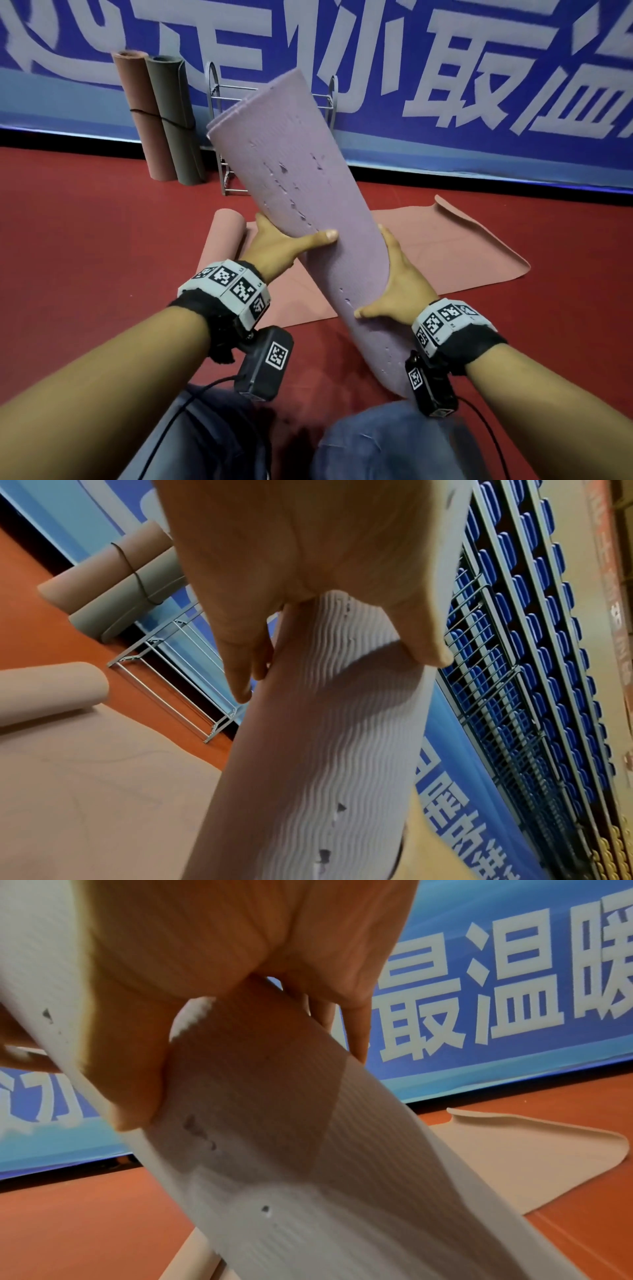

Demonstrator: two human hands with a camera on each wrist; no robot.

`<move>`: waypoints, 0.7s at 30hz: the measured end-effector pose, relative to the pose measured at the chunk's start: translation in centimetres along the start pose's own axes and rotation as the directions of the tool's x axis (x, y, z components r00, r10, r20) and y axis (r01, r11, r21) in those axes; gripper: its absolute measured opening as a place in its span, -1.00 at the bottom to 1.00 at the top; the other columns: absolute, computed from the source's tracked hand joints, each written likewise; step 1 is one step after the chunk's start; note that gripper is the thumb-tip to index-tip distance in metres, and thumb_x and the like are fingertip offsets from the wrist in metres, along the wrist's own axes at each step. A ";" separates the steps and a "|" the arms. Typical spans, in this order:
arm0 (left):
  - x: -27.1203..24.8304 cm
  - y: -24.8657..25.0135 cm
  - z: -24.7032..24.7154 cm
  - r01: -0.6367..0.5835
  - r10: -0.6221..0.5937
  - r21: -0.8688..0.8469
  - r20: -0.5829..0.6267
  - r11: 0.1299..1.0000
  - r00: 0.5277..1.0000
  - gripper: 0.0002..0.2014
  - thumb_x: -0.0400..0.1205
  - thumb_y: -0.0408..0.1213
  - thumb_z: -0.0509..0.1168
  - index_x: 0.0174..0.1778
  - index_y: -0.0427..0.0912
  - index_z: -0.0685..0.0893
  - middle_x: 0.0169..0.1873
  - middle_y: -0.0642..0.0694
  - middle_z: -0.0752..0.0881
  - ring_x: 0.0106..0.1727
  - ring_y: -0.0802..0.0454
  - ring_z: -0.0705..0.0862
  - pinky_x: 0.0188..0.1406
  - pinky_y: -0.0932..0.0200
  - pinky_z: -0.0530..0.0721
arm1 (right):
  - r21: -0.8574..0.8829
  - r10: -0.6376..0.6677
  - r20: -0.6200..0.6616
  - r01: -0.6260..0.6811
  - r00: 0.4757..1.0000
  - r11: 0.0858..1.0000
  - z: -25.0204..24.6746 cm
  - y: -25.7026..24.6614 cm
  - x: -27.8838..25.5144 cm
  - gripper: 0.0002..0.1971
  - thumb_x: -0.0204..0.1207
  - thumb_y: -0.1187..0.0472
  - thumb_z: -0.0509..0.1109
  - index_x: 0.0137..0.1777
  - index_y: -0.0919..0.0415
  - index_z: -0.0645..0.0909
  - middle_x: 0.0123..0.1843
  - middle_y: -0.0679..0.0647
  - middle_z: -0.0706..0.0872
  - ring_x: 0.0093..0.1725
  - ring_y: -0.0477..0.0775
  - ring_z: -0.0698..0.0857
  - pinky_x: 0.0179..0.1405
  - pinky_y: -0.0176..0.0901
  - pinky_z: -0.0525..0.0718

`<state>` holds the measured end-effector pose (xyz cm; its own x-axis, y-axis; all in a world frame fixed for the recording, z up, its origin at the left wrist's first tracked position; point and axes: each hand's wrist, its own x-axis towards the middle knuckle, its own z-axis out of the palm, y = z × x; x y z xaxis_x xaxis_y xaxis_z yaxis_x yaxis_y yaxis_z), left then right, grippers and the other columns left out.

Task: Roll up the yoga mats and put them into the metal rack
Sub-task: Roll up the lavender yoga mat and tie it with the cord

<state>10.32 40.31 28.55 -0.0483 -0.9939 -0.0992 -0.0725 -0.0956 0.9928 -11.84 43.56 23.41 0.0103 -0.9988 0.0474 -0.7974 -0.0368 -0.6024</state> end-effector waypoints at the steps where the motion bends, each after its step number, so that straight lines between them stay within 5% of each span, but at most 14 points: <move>1: 0.5 -0.1 0.0 -0.010 0.010 -0.006 0.004 1.000 1.000 -0.05 0.30 -0.18 0.67 0.47 -0.12 0.20 0.36 0.09 0.50 0.30 0.12 0.57 -0.03 0.17 0.58 | 0.015 0.002 0.004 -0.002 1.000 1.000 0.6 0.1 0.4 0.53 -0.18 0.00 0.80 0.67 -0.23 -0.24 0.62 0.06 0.32 0.49 0.11 0.46 0.43 0.04 0.52; 6: 2.8 -1.2 0.6 -0.032 0.032 -0.030 0.010 0.999 0.999 0.20 -0.14 0.09 0.67 0.38 0.00 0.18 0.30 0.15 0.49 0.25 0.15 0.59 -0.04 -0.01 0.68 | 0.136 0.056 0.032 -0.060 0.998 0.989 3.7 0.6 1.6 0.48 -0.12 0.09 0.82 0.65 -0.12 -0.21 0.49 0.03 0.43 0.36 0.09 0.54 0.29 -0.08 0.59; 10: 4.4 -2.8 1.3 -0.071 0.071 -0.009 -0.033 0.997 0.997 0.11 0.00 -0.07 0.76 0.36 -0.04 0.20 0.22 0.15 0.54 0.25 0.16 0.61 0.33 -0.16 0.62 | 0.249 0.088 0.066 -0.102 0.994 0.963 5.5 1.0 2.3 0.43 -0.04 0.20 0.82 0.64 -0.08 -0.19 0.38 -0.02 0.43 0.29 0.01 0.53 0.18 -0.25 0.50; 16: 5.1 -5.3 1.7 -0.167 0.169 0.064 -0.028 0.984 0.985 0.12 0.10 -0.26 0.77 0.43 -0.09 0.16 0.17 0.24 0.47 0.23 0.26 0.54 0.38 0.10 0.54 | 0.250 0.134 0.133 -0.164 0.982 0.954 6.9 2.0 3.1 0.41 -0.02 0.23 0.81 0.62 -0.05 -0.20 0.31 -0.04 0.45 0.23 0.06 0.59 0.12 -0.19 0.58; 21: 5.0 -7.8 2.0 -0.238 0.234 0.129 0.046 0.963 0.971 0.15 0.13 -0.38 0.75 0.48 -0.14 0.10 0.25 0.13 0.43 0.15 0.52 0.45 0.04 0.64 0.46 | 0.254 0.105 0.131 -0.136 0.986 0.958 7.3 2.5 4.0 0.40 0.01 0.34 0.79 0.62 0.03 -0.22 0.25 0.06 0.57 0.21 0.13 0.65 0.11 -0.08 0.67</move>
<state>8.65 36.23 20.21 -0.1095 -0.9851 0.1329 -0.1869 0.1517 0.9706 -9.39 39.26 16.23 0.0058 -0.9926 -0.1209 -0.6116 0.0921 -0.7858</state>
